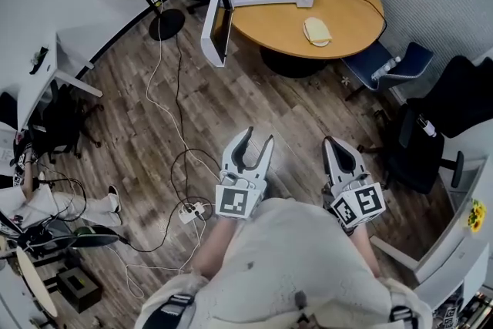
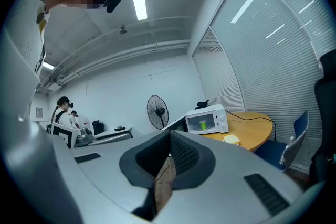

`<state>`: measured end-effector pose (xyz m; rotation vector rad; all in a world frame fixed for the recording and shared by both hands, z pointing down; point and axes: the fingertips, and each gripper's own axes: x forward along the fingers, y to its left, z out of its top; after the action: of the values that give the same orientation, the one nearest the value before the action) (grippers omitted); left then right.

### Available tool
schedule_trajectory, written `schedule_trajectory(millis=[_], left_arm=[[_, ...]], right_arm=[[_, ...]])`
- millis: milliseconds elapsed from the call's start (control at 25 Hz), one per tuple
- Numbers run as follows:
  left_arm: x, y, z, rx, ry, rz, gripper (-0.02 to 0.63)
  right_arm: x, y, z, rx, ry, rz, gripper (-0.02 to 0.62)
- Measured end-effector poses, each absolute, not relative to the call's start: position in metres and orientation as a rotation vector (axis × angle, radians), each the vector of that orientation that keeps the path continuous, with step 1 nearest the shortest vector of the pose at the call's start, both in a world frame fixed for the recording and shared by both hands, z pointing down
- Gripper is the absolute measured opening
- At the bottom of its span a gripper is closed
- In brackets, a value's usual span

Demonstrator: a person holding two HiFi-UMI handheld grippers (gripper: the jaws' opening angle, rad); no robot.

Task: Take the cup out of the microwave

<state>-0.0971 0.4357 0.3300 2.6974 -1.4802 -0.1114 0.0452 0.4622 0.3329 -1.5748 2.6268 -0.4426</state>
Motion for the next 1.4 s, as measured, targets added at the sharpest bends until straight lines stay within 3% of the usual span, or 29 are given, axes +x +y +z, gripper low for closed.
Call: schedule_trajectory(millis=[960, 1400], left_arm=[[-0.194, 0.308, 0.358, 2.759, -1.355, -0.053, 0.196], [-0.205, 0.288, 0.356, 2.738, -1.342, -0.052, 0.196]], right_arm=[[-0.059, 0.315, 0.333, -1.640, 2.560, -0.432, 0.008], [-0.054, 0.295, 0.344, -1.685, 2.485, -0.511, 0.008]])
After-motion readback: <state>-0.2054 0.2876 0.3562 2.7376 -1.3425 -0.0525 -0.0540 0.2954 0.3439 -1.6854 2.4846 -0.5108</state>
